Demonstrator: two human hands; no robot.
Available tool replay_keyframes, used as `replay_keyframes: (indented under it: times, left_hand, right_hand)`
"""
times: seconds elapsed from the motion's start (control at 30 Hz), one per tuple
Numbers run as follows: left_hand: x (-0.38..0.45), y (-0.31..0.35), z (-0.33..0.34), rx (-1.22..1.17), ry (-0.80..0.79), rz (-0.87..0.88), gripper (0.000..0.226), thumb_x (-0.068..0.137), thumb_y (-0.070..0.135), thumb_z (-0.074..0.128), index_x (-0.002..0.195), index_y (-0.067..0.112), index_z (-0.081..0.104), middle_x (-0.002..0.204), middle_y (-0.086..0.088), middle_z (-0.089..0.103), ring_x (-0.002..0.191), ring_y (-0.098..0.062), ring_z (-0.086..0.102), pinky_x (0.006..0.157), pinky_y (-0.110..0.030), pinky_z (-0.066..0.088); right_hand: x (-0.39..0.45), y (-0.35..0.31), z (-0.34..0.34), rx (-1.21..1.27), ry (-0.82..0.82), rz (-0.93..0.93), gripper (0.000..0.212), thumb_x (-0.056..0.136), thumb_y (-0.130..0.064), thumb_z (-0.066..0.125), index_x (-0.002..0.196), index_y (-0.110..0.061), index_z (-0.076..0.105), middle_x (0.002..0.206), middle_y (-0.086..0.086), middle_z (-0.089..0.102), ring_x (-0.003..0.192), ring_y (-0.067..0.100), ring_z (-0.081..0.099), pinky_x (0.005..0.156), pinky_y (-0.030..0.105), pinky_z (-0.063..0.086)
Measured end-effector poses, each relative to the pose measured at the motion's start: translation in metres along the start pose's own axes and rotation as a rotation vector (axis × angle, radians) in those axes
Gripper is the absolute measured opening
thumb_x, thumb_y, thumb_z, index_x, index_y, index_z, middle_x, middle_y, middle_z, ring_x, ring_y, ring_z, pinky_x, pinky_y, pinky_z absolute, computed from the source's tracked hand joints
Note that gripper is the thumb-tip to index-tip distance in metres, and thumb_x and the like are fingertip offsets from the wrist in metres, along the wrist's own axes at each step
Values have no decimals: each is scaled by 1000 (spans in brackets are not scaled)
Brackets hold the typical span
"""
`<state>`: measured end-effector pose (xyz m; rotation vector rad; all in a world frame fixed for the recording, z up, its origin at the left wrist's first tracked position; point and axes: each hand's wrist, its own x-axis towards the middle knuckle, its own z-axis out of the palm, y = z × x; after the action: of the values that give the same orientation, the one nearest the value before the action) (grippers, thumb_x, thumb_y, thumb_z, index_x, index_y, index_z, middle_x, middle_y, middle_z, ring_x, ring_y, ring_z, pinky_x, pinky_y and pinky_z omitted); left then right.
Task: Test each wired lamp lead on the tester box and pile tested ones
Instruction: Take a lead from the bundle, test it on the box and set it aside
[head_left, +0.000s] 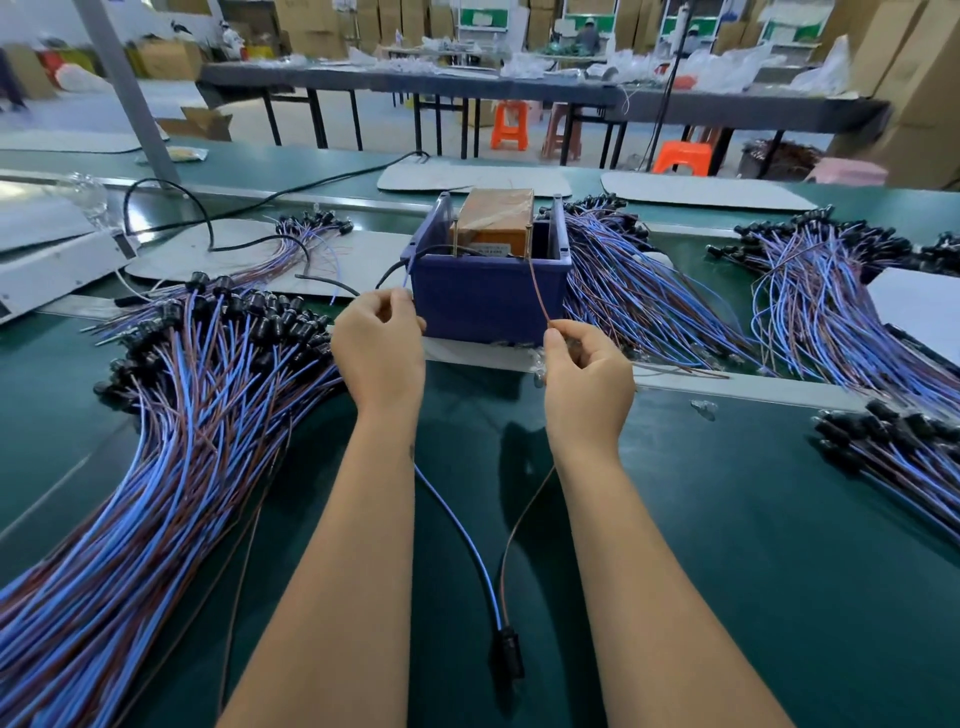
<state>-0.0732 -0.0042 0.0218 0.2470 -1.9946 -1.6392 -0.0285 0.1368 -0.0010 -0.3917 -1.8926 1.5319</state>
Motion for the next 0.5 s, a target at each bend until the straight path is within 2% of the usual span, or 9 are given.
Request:
replay_keyframes:
  times: [0.13,0.2,0.4,0.5]
  left_hand:
    - [-4,4,5,105,-58,85,28,98,22,52,75,15,67,61,8,62,57,-8,52,59,-16,41]
    - [-2,5,6,116,-65,84,29,98,22,51,77,13,68,61,7,63,56,-10,53,60,-20,43]
    - [3,7,9,159,-95,101,31,99,21,50,77,8,69,59,5,60,55,-11,51,57,-19,40]
    - [2,7,10,149,-145,119,26,98,19,52,83,13,71,59,6,59,58,-9,51,59,-17,41]
  right_hand:
    - [0,0,0,-22,-8,-6,10,92,-23,62,93,-28,71,75,-11,64,73,10,58,68,24,45]
    - [0,0,-1,-27,-10,-6,11,92,-23,61,95,-27,71,77,-11,65,75,10,59,69,24,46]
    - [-1,0,-1,-14,-16,3,10,93,-23,62,91,-29,70,73,-11,64,70,7,57,65,21,44]
    - [-1,0,0,-16,-22,5,11,93,-24,62,89,-31,69,70,-12,62,66,5,55,61,19,42]
